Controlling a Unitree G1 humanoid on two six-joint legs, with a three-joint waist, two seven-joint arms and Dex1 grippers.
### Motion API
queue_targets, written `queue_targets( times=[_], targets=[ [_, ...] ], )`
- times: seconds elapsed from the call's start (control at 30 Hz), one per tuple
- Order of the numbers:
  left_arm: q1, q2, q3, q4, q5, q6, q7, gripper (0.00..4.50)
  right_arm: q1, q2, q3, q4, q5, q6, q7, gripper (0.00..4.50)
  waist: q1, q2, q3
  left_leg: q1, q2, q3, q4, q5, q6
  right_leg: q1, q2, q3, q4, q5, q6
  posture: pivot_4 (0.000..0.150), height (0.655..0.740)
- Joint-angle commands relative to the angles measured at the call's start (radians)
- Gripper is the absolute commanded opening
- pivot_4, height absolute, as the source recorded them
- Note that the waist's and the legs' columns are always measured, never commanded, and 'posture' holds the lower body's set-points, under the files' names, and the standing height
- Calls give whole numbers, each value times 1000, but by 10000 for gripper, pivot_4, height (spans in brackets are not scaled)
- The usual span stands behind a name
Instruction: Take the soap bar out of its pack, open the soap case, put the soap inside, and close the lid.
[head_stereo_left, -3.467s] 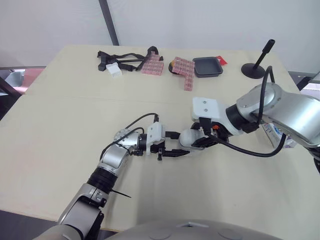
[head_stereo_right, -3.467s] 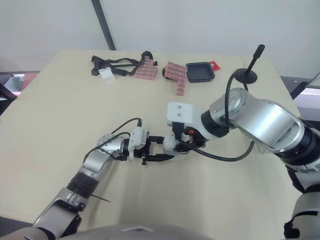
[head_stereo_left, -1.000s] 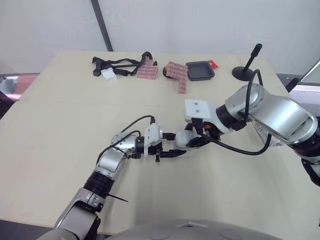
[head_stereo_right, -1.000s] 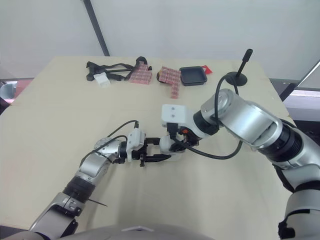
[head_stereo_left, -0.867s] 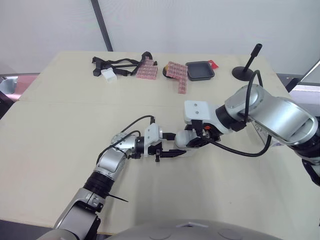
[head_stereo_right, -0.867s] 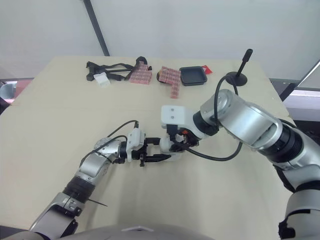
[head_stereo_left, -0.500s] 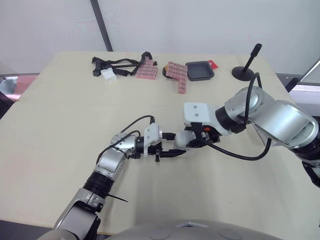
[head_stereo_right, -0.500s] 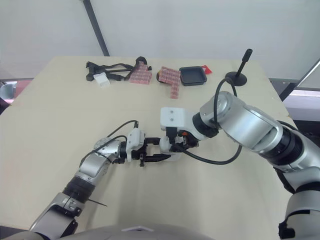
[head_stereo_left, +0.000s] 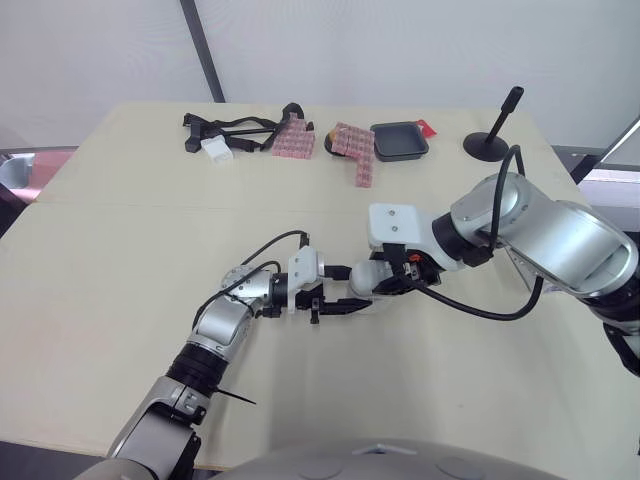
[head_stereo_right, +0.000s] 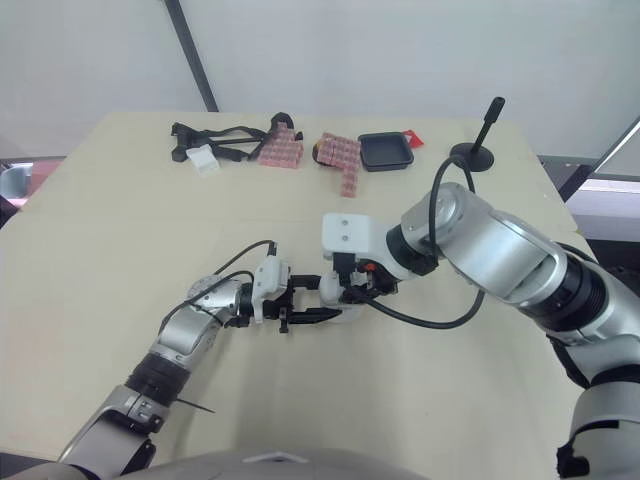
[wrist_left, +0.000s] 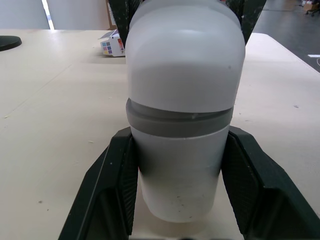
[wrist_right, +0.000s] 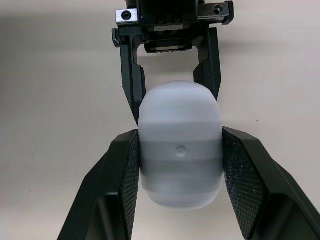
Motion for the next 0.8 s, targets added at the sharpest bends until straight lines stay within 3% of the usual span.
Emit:
queue_targets(
  times=[0.03, 0.27, 0.33, 0.5, 0.53, 0.8],
  targets=[
    [-11, -5, -14, -73, -13, -33, -28, 18723, 58, 5, 72, 64, -36, 39, -57, 19161, 0, 0, 0, 0, 0, 0, 0, 0, 0, 0, 0, 0, 0, 0, 0, 1500, 7400],
    [-7, -4, -14, -79, -12, -26, -20, 18723, 71, 2, 77, 78, -45, 21, -52, 19161, -4, 0, 0, 1, 0, 0, -2, 0, -1, 0, 0, 0, 0, 0, 0, 1500, 7400],
    [-6, -4, -14, -81, -12, -24, -19, 18723, 70, -1, 73, 83, -51, 8, -53, 29537, -3, -1, 0, 1, 0, 0, -2, 0, -1, 0, 0, 0, 0, 0, 0, 1500, 7400],
    [-4, -6, -15, -86, -12, -21, -19, 18723, 67, -3, 69, 88, -56, -11, -57, 44792, 4, 7, 19, -13, -2, 1, 0, 2, 1, -12, -1, 1, 0, 1, 0, 1500, 7400],
    [-4, -7, -15, -86, -11, -21, -20, 18723, 67, -4, 69, 87, -56, -11, -57, 44792, 6, 7, 19, -16, -2, 1, 1, 6, 7, -14, 1, 1, 1, 1, 0, 1500, 7400],
    [-1, -10, -14, -90, -11, -16, -22, 18723, 101, -44, 45, 50, -37, -4, -52, 44792, 30, 6, 19, -25, 2, 0, 3, 3, 4, -21, 7, 1, 2, 1, 0, 1500, 7400]
  ],
)
